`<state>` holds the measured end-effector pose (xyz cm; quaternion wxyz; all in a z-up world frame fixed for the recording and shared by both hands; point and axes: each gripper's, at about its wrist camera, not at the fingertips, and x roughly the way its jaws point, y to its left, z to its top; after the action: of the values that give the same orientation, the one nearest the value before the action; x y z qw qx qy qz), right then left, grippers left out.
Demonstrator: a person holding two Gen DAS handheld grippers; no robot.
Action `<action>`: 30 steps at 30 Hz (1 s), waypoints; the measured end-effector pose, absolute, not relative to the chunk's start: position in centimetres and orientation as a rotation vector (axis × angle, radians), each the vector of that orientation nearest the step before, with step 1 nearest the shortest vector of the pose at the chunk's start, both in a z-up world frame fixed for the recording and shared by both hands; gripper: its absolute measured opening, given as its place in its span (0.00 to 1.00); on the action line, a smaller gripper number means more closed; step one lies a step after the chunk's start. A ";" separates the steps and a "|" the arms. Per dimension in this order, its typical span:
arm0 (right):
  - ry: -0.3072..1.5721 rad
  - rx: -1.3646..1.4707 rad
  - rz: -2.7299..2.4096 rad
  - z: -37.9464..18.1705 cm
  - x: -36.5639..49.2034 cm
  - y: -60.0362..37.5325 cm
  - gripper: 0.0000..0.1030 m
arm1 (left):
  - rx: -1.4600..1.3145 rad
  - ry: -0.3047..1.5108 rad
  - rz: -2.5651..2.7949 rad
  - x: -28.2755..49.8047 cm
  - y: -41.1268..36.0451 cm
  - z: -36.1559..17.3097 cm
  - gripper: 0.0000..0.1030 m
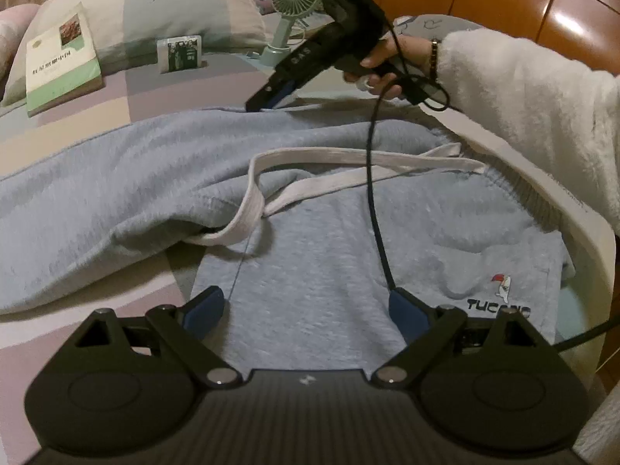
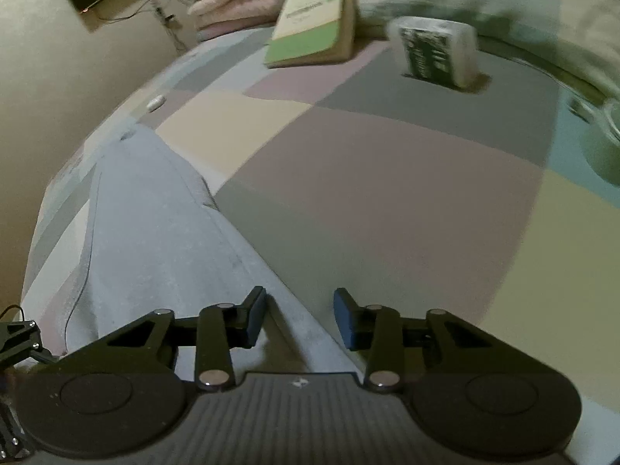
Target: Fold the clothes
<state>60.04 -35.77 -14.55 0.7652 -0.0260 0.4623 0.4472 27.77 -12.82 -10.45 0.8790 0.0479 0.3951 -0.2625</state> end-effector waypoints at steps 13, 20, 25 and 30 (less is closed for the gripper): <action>0.792 -0.381 0.876 -12.7 54.8 -32.9 0.12 | 0.110 0.818 -0.546 27.9 -13.5 -10.9 0.90; 0.823 -0.327 0.770 -13.3 57.4 -32.6 0.14 | 0.082 0.818 -0.546 27.8 -12.9 -10.6 0.90; 0.822 -0.280 0.711 -12.4 56.8 -33.3 0.23 | 0.055 0.806 -0.547 27.6 -11.9 -9.9 0.90; 0.796 -0.359 0.669 -9.5 53.9 -33.6 0.23 | 0.013 0.814 -0.538 27.5 -10.7 -9.4 0.90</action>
<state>53.90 -33.58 -9.54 0.8526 -0.1706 0.3782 0.3177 27.54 -10.72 -9.36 0.8834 0.0063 0.3910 -0.2583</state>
